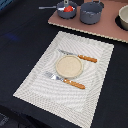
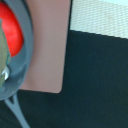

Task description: Place the pan onto the stove and place the fish and sausage into the pan.

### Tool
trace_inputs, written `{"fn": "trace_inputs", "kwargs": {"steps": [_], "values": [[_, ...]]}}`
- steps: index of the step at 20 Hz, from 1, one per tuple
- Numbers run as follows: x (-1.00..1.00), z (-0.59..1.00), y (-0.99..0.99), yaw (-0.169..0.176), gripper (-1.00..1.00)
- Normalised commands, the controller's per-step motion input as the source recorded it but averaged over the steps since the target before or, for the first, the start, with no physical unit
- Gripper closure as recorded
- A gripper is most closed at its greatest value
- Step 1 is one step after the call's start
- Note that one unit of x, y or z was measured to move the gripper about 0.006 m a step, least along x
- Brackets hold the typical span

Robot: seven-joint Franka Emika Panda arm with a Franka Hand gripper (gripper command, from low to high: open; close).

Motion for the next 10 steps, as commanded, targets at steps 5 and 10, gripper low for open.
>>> {"fn": "trace_inputs", "kwargs": {"steps": [5, 10], "values": [[0.15, 0.27, -0.81, -0.052, -1.0], [0.0, 0.06, 0.02, 0.0, -1.0]]}}
